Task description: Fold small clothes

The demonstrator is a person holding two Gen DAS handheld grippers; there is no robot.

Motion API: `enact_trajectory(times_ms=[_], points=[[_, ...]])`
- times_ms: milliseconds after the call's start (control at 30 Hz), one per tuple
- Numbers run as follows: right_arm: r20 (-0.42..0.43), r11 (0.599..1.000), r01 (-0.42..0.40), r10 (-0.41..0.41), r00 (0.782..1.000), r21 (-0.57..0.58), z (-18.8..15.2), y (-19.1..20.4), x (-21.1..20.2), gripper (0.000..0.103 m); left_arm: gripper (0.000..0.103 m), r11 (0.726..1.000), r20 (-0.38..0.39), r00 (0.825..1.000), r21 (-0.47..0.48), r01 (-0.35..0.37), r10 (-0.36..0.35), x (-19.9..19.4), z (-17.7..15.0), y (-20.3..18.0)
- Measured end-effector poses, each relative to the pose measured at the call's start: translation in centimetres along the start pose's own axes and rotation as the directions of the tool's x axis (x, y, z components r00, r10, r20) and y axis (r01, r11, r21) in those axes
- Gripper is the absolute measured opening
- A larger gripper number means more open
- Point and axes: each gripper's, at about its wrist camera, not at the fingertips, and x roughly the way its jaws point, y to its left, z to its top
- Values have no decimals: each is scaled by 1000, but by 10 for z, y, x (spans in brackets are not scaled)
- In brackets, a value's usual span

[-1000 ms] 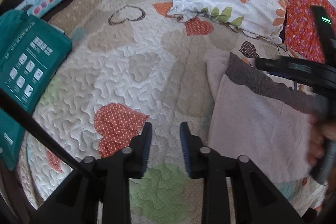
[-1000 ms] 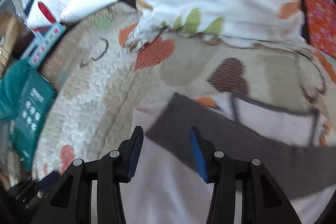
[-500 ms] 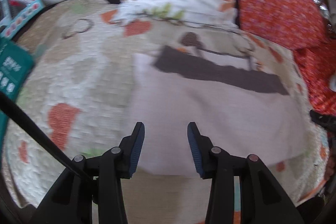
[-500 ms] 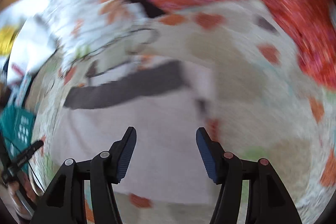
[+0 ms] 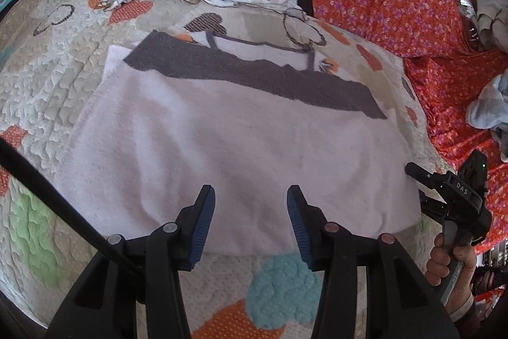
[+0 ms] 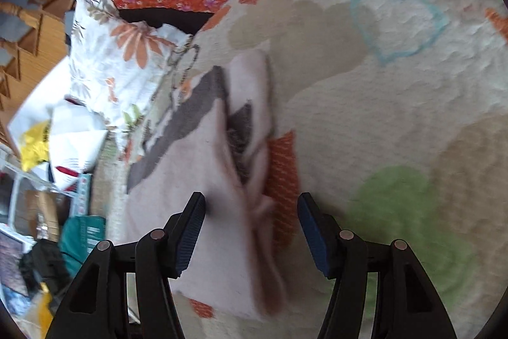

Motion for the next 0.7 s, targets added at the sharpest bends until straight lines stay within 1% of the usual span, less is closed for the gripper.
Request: enact_trajectory(times_ms=[67,100,133,167,200,233,267,300,400,433,467,500,567,600,700], points=[[8,1000,-2,2,1000,-8,0,7,8,65,46,1000,11,1000,-10,-8,8,-5,5,10],[15,999,22,-21,1000,-33,-1,14,11,64,46,1000,16,1000,-16,-12,13,-7,7,15],[18,997,44,-43,999,-59,-1,19,13,49,46,1000,25,999,-23,-21,22,-11,11,22],[-2,994,65,-66,998,-89,-2,28,18,33,46,999,32,999,-27,-35,36,-15,14,29],[-4,991,83,-84,996,-104,-2,34,19,22,46,998,40,997,-29,-59,60,-19,17,37],[23,983,124,-122,992,-137,-3,46,16,21,46,995,51,994,-31,-90,92,-23,20,46],[40,975,143,-138,990,-168,-3,56,13,21,46,992,65,990,-40,-122,125,-30,22,57],[62,968,153,-143,988,-200,-2,72,9,20,47,989,72,987,-48,-139,142,-33,24,65],[90,952,140,-120,989,-271,-2,127,10,19,48,976,101,975,-105,-189,199,-52,32,102],[93,935,147,-123,988,-323,-5,155,15,19,48,971,111,971,-137,-196,212,-60,34,117],[90,925,146,-122,988,-351,-7,171,20,19,49,965,119,968,-175,-197,219,-68,35,133],[71,910,132,-113,991,-392,-11,198,32,19,50,960,124,968,-206,-191,220,-75,36,144],[36,889,114,-109,993,-444,-24,233,55,19,53,944,140,967,-285,-164,211,-91,36,172],[16,876,103,-108,994,-471,-34,254,73,19,54,933,152,967,-330,-146,205,-100,35,187],[-55,852,78,-124,991,-518,-68,295,126,18,55,907,176,963,-403,-120,206,-116,31,214]])
